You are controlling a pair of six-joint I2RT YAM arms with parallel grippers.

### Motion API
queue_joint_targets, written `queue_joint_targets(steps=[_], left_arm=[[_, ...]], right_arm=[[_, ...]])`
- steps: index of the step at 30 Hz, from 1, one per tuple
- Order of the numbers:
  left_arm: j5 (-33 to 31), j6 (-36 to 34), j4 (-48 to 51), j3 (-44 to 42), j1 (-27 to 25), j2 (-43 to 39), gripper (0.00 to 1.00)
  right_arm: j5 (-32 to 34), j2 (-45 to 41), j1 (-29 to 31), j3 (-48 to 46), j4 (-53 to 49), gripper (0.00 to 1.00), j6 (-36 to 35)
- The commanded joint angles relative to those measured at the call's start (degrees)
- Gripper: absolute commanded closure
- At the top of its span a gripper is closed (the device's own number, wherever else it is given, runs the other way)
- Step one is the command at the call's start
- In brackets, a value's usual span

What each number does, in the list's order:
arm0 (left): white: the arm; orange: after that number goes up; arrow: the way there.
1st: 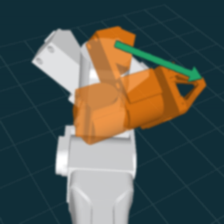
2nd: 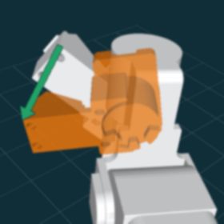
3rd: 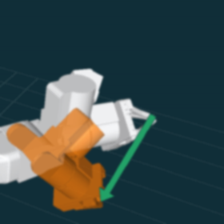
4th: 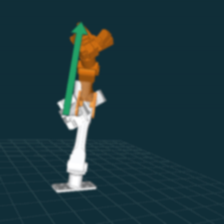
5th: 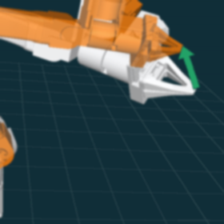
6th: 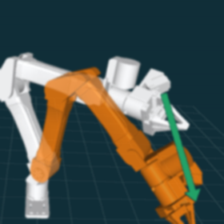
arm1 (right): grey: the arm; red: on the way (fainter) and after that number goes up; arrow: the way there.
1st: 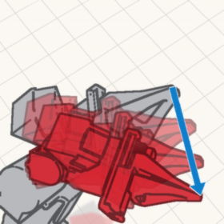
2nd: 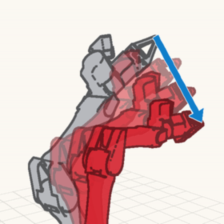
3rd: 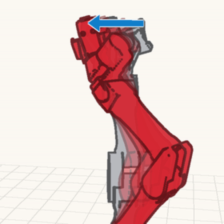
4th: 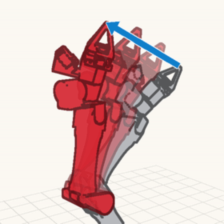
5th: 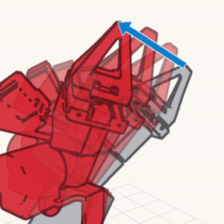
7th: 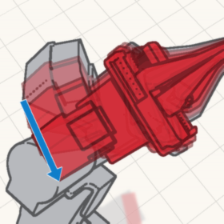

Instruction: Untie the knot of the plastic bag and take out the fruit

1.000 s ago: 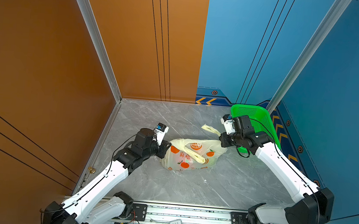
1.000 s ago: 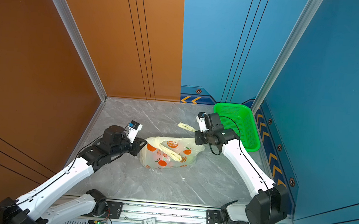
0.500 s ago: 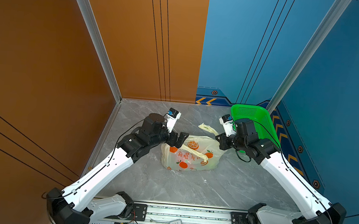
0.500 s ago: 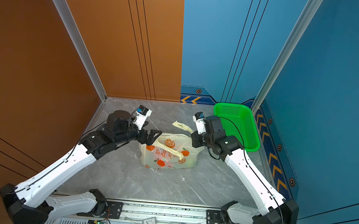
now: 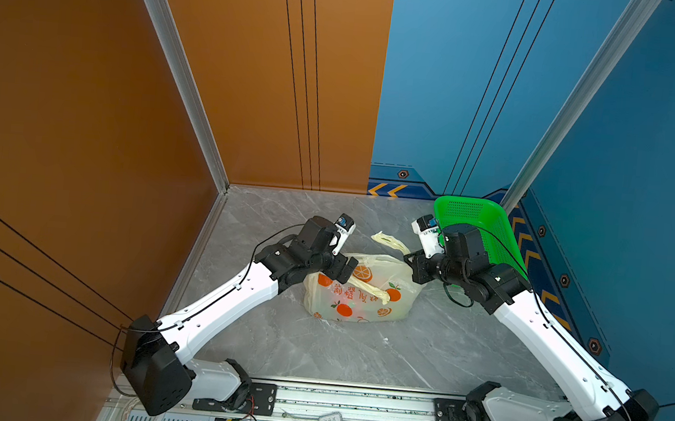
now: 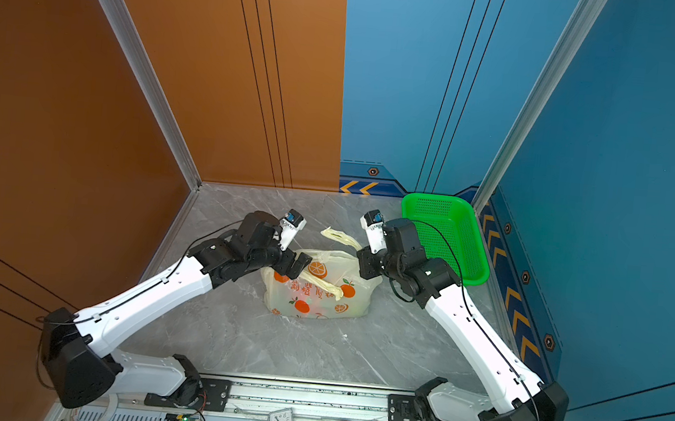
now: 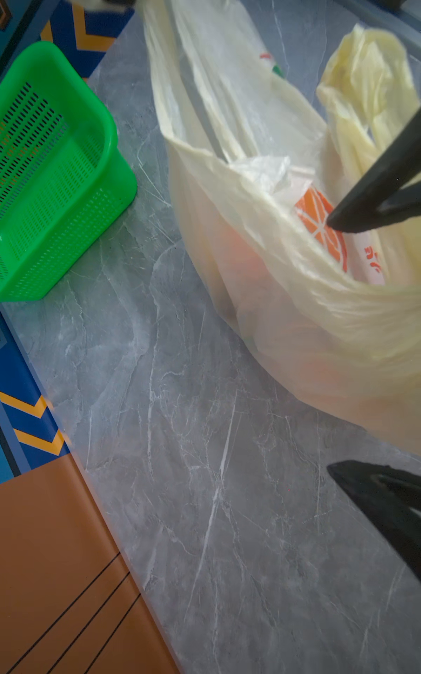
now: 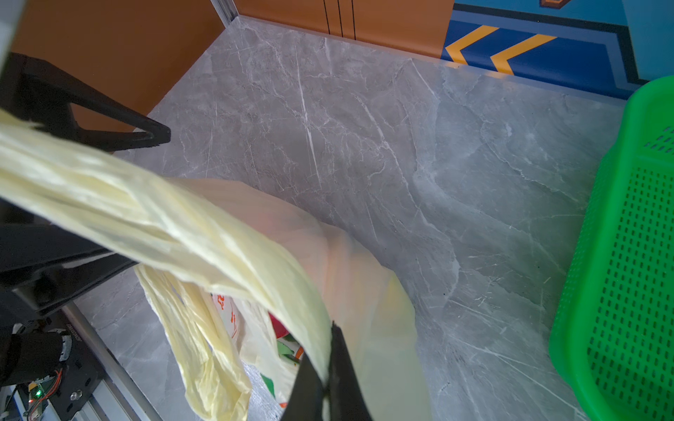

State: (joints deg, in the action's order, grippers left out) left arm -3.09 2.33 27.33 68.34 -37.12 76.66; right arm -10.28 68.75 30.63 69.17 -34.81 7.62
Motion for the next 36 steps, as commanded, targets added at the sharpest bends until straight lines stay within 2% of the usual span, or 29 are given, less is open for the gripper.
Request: queue_joint_targets(steps=[1, 3, 15, 20, 24, 27, 28, 31, 36], left_arm=[[-4.55, -0.99, 1.32, 2.15, 1.18, 1.35, 0.02], [-4.9, -0.92, 1.33, 2.37, 2.16, 1.98, 0.01], [-8.01, -0.31, 8.96, 2.97, 9.07, 2.75, 0.33], [-6.9, 0.33, 11.11, 1.03, 10.21, 0.97, 0.41], [-1.06, 1.52, 11.03, 0.1, 11.88, -0.87, 0.61], [4.65, 2.29, 11.38, 2.34, 11.65, -1.0, 0.82], [6.58, 2.62, 11.7, 3.73, 11.48, -0.79, 0.88], [11.6, 2.86, 14.03, 8.16, 11.09, 1.03, 1.0], [16.18, 2.34, 18.21, 13.51, 9.47, 3.99, 1.0]], right_arm=[[0.9, -1.5, 0.62, 1.33, 0.75, 1.0, 0.59], [1.07, -1.6, 0.87, 1.15, 0.79, 1.0, 0.62], [2.62, -3.84, 0.98, -0.39, -0.6, 1.0, -0.14], [3.4, -4.58, 0.92, -1.42, -0.88, 1.0, -0.24], [3.69, -4.39, 0.81, -3.43, -0.88, 1.0, -0.24], [2.89, -2.85, 0.64, -3.84, -1.76, 1.0, -0.33], [2.45, -1.97, 0.51, -3.23, -2.82, 0.98, -0.45], [0.43, -0.24, 0.56, 0.14, -6.89, 0.74, -0.73], [-2.94, -0.83, 1.39, 5.85, -14.0, 0.45, -1.14]])
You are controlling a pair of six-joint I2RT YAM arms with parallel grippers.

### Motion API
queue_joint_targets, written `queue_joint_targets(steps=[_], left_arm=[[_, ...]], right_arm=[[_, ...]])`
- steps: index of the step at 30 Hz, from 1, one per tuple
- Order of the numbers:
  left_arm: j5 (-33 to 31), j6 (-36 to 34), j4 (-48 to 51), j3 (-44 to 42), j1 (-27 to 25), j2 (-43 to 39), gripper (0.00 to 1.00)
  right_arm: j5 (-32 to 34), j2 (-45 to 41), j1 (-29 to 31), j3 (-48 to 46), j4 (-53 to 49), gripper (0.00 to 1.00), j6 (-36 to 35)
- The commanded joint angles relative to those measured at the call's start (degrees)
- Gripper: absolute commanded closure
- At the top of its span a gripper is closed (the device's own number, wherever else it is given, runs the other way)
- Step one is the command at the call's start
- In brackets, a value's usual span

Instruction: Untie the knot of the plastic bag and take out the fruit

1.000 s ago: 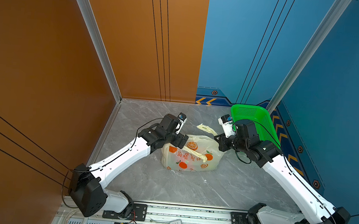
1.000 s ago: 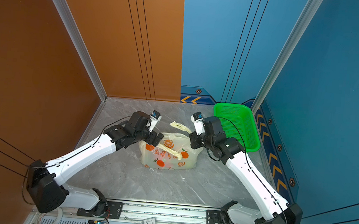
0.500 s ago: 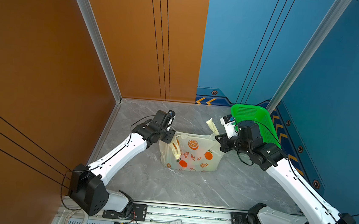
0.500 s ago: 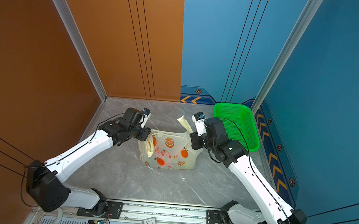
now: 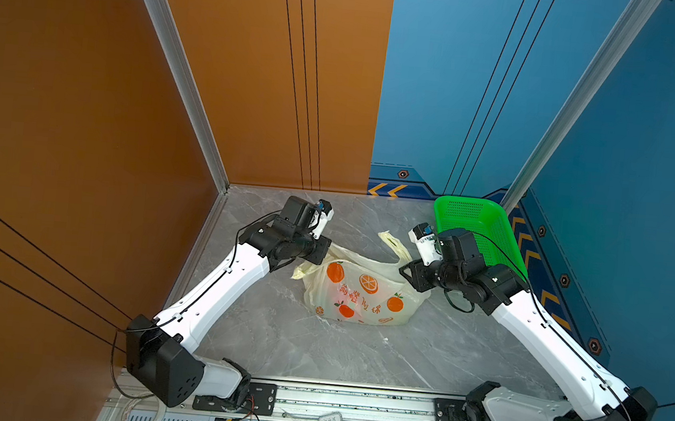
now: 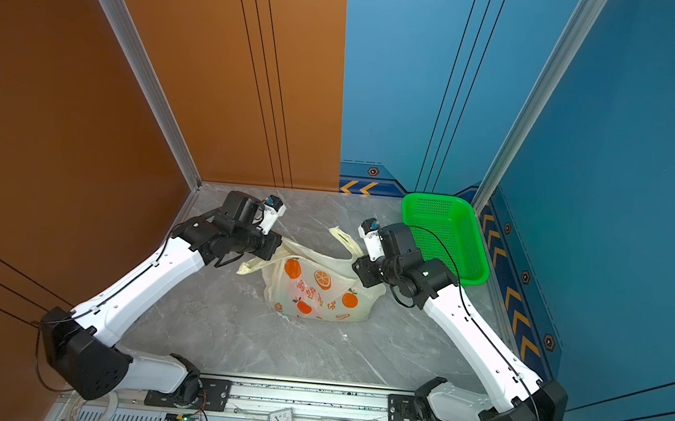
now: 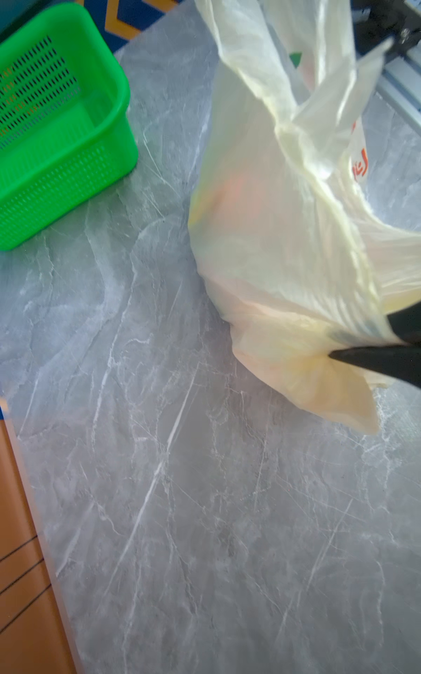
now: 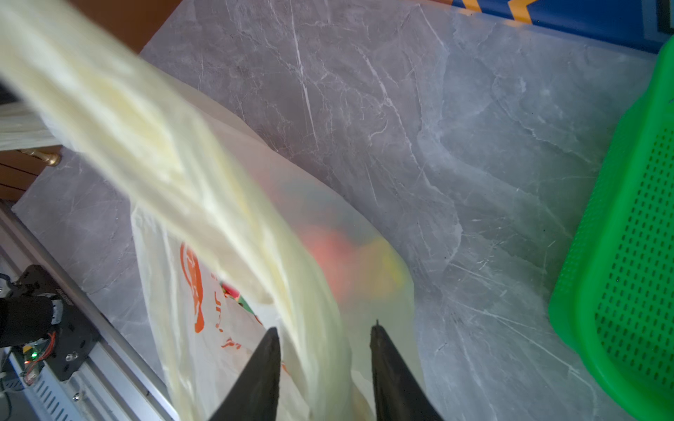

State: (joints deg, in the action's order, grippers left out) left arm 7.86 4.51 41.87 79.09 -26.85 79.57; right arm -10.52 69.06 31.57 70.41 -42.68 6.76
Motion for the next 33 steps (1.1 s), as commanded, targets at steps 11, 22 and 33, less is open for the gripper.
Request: queue_joint_targets(steps=[11, 22, 33], left_arm=[[7.64, -0.12, 4.2, 7.27, -3.26, 1.81, 1.0], [7.61, -0.65, 4.23, 7.57, -3.64, 1.03, 1.0], [6.36, 1.57, 3.67, 6.11, -4.61, 0.16, 1.0]], right_arm=[[-3.84, 10.02, 5.42, 26.55, -15.42, 0.13, -8.78], [-8.9, 27.04, 5.9, 32.86, -13.18, 0.05, -14.45], [-6.79, 28.95, 4.97, 27.15, -5.49, 1.0, -11.21]])
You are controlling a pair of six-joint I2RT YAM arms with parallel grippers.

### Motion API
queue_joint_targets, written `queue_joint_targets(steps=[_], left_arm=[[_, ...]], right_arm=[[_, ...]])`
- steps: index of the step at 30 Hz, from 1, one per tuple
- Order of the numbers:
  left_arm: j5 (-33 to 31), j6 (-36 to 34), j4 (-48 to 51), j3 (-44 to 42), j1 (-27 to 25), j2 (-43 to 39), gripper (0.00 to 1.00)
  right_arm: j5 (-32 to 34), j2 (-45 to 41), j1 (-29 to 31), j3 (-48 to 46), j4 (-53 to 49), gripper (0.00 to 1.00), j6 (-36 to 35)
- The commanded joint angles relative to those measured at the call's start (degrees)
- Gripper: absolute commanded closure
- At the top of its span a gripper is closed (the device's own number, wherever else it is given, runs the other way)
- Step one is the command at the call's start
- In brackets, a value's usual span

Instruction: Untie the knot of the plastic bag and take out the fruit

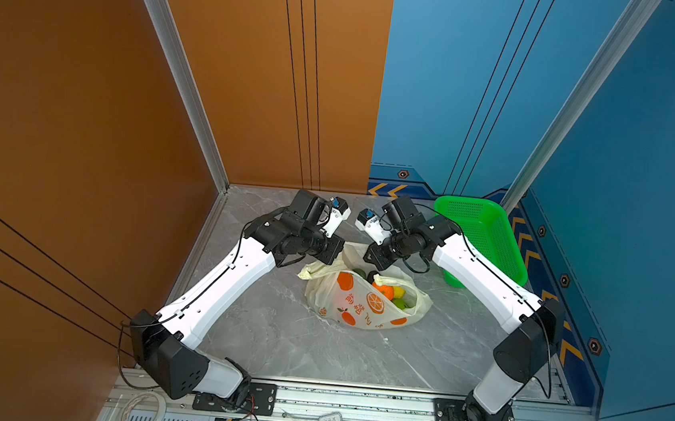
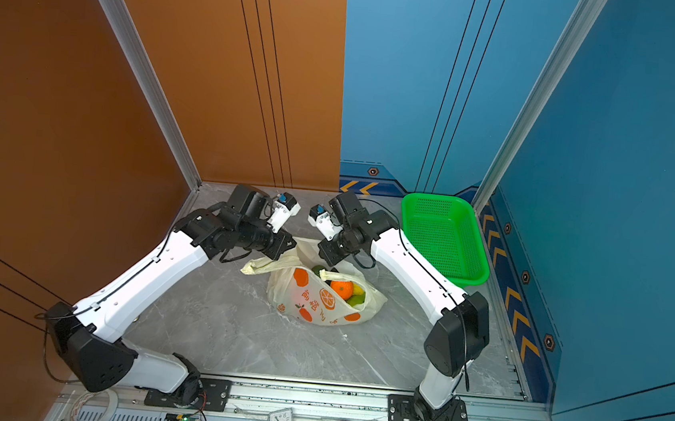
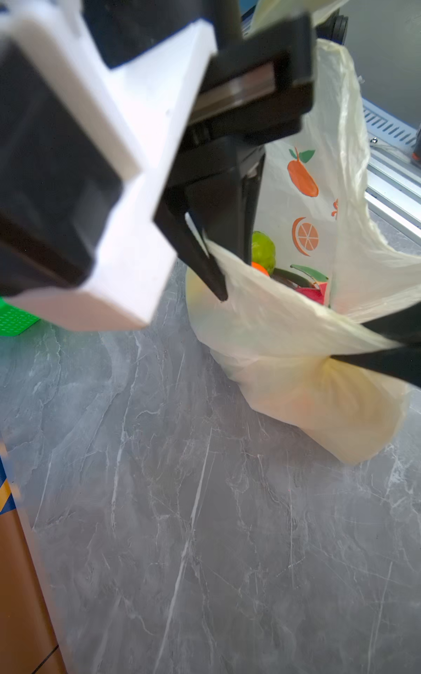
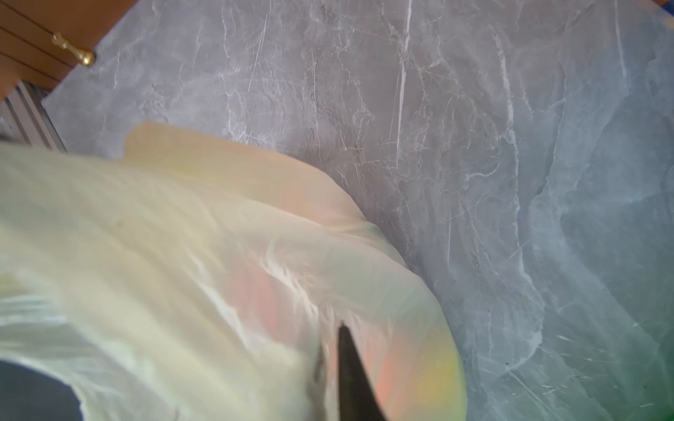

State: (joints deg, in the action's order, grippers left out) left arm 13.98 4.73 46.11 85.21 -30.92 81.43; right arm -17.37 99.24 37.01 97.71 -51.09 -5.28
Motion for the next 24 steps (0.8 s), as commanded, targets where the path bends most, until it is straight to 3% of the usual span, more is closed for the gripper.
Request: queue_joint_targets(steps=[1, 3, 4, 9, 20, 24], left_arm=[[0.09, 1.73, -0.95, -0.36, -0.61, -1.92, 0.93], [-0.73, 3.09, -2.17, -1.28, -0.93, -2.31, 0.55], [-1.48, 3.87, -2.86, -1.8, -1.22, -2.54, 0.43], [-6.5, 8.01, -7.79, -6.08, -3.73, -3.47, 0.01], [-31.07, 15.25, -9.24, -8.98, -6.65, -1.7, 0.02], [-34.76, 15.58, -9.15, -10.0, -6.37, -0.82, 0.0]], right_arm=[[-0.14, -1.35, -0.61, -0.07, 3.03, 1.0, 0.88], [-0.39, -1.67, -0.78, 0.02, 3.49, 1.0, 1.22], [-0.55, -1.9, -0.92, 0.01, 3.71, 1.0, 1.46], [-1.93, -3.47, -1.88, -0.68, 5.65, 1.0, 3.34], [-1.71, -7.45, -2.37, -3.52, 8.24, 1.0, 4.47], [-1.44, -8.6, -2.97, -4.5, 8.68, 1.0, 4.52]])
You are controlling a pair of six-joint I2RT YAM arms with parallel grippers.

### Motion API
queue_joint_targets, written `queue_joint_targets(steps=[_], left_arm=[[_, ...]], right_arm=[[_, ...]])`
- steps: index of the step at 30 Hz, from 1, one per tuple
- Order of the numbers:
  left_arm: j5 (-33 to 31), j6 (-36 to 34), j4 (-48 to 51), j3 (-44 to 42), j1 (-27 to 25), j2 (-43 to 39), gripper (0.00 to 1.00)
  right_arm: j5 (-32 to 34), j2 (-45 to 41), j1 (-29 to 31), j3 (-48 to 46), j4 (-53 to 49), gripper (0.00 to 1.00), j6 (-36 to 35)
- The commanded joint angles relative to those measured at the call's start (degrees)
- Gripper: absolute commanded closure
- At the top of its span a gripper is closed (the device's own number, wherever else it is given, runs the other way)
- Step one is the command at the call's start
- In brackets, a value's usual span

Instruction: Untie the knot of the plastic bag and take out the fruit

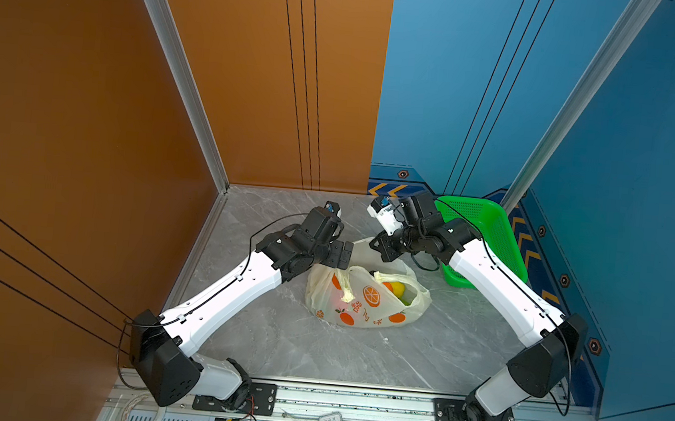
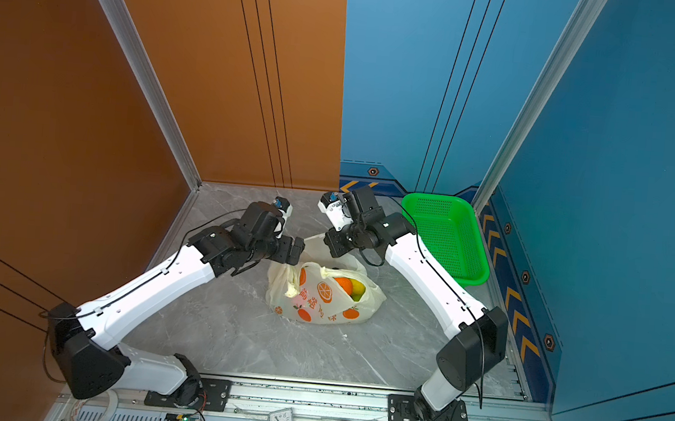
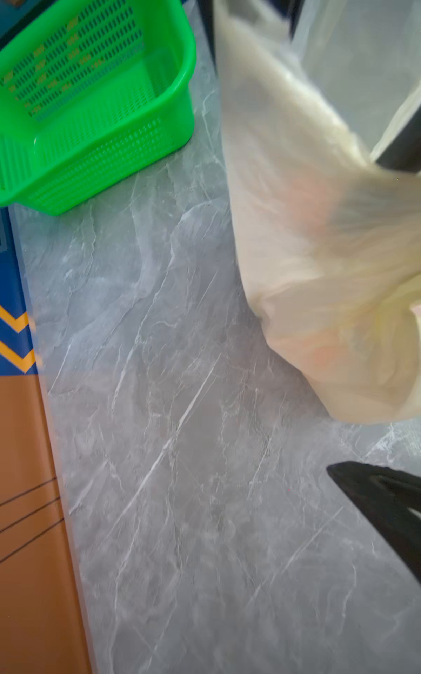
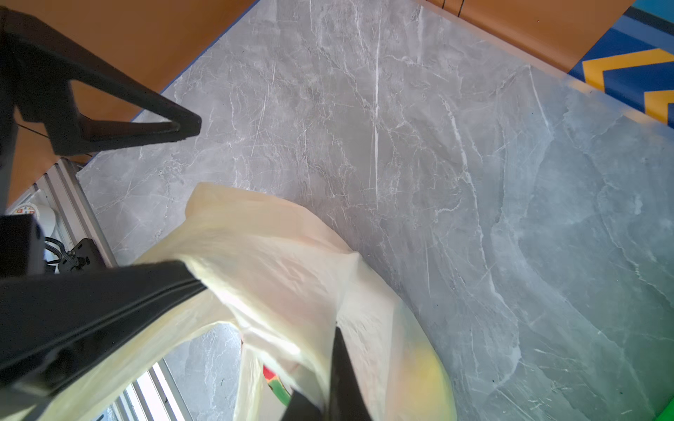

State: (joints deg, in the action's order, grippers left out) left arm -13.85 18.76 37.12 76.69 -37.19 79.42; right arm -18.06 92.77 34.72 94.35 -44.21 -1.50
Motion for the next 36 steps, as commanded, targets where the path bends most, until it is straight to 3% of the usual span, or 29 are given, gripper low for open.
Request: queue_joint_targets(steps=[1, 6, 8, 14, 17, 19, 25, 26, 30, 36], left_arm=[[-6.97, 1.28, -0.14, -1.81, 0.09, 1.74, 0.01], [-5.98, 1.26, 2.4, -2.96, 1.26, 4.15, 0.12], [-6.87, 1.39, 3.26, -4.1, 1.38, 3.69, 0.26], [-9.96, 0.86, 7.72, -5.92, 3.11, -0.2, 0.52], [-11.07, 0.01, 11.73, -5.31, 4.2, -1.94, 0.55], [-11.29, -0.69, 13.52, -5.03, 4.32, -3.08, 0.52], [-4.93, -2.2, 7.99, -3.8, 3.2, -5.2, 0.06], [-4.41, -2.52, 6.88, -3.14, 2.59, -4.71, 0.01], [-2.26, -2.52, 3.94, 0.43, 0.97, -0.92, 0.02], [-6.34, 0.29, 1.8, 2.7, 0.67, 5.59, 0.02]], right_arm=[[-0.68, -2.45, -0.92, -1.41, 2.08, 1.0, 0.95], [0.12, -3.21, -1.87, -2.1, 2.81, 1.0, 1.31], [0.4, -3.51, -2.23, -2.42, 2.99, 1.0, 1.37], [1.53, -4.42, -2.94, -4.2, 3.84, 1.0, 1.63], [2.11, -4.69, -3.4, -4.7, 4.25, 1.0, 2.06], [1.77, -4.78, -3.57, -4.77, 4.69, 1.0, 2.29], [-0.58, -5.03, -2.99, -4.53, 5.53, 1.0, 2.9], [-0.64, -5.06, -2.78, -4.5, 5.55, 1.0, 2.9], [-0.83, -5.14, -2.22, -4.17, 5.6, 1.0, 3.08], [-0.81, -6.08, -1.75, -4.28, 6.21, 1.0, 3.33]])
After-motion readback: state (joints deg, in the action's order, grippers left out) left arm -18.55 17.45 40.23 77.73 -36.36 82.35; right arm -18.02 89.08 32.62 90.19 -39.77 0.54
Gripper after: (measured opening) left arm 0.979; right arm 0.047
